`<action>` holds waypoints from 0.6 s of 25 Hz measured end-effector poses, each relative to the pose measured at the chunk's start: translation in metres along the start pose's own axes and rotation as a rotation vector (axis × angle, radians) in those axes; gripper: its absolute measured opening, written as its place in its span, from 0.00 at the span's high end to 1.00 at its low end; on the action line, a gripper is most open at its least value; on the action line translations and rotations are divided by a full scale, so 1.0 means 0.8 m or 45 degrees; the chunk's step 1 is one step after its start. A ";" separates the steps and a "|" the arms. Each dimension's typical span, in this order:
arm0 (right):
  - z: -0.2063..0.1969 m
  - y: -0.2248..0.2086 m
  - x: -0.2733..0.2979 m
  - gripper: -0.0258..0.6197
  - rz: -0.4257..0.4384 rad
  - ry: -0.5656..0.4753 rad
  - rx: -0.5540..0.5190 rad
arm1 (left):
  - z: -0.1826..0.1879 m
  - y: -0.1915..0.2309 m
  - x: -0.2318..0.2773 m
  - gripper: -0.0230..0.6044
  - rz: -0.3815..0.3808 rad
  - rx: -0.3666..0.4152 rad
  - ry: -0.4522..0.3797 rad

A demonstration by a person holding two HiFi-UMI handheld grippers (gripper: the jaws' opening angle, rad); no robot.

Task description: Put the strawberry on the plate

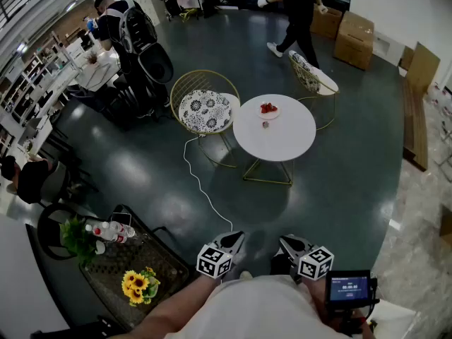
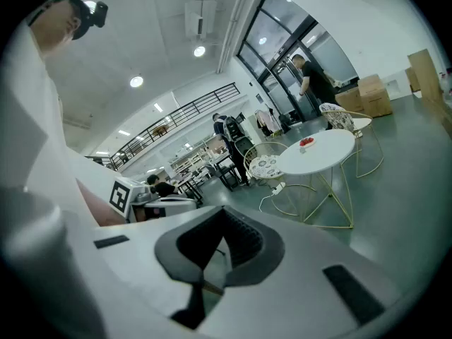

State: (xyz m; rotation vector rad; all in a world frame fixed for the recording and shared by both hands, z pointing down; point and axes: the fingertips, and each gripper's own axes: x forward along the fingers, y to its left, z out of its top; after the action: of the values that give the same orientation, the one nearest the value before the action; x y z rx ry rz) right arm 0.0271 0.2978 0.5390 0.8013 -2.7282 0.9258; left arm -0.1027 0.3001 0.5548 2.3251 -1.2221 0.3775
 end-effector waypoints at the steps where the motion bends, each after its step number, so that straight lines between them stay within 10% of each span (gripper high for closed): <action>1: -0.012 0.014 -0.005 0.95 0.000 0.002 -0.001 | -0.004 -0.002 -0.016 0.95 0.006 -0.001 -0.010; 15: -0.070 0.108 -0.030 0.95 -0.030 -0.003 -0.054 | -0.059 -0.041 -0.125 0.95 -0.003 0.014 -0.067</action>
State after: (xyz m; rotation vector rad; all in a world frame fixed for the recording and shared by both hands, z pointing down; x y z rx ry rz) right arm -0.0006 0.3996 0.5312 0.8257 -2.7245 0.8597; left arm -0.1327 0.4107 0.5406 2.3592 -1.2450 0.3242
